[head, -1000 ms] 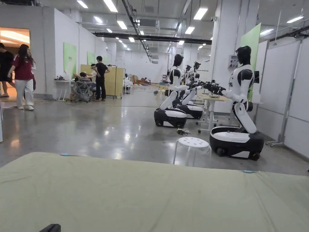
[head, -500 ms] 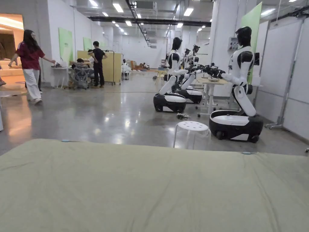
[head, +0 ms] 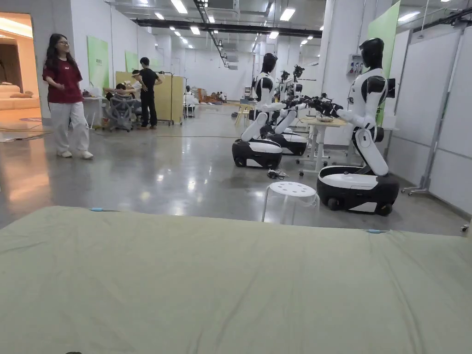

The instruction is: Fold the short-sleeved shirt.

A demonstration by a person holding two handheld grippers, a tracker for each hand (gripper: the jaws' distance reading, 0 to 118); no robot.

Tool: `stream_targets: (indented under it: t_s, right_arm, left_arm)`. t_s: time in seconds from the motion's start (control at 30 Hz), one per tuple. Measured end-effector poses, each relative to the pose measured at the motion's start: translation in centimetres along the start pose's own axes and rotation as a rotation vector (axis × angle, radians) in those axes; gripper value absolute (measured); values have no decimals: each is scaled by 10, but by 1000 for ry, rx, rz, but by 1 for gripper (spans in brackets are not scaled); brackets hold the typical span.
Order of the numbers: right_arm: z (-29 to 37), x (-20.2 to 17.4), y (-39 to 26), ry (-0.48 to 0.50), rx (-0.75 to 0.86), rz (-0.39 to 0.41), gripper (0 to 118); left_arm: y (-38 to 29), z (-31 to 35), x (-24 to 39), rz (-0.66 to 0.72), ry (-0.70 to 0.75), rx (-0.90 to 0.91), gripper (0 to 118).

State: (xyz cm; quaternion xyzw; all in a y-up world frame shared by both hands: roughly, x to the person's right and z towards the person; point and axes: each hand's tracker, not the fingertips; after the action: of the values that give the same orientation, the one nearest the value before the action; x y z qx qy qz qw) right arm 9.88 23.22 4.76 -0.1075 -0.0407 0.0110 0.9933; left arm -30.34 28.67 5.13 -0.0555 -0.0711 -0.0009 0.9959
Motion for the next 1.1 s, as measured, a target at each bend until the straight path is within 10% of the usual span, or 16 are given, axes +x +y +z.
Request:
stream_targets:
  t_s: [0.6,1.1]
  right_arm:
    - [2,-14,12,23,48,17,0]
    - [-31,-111,14,365,59,52,0]
  left_arm:
    - [-3,-3,10,82,-43,13,3]
    - [-12,68,-71,75,195,-82,3]
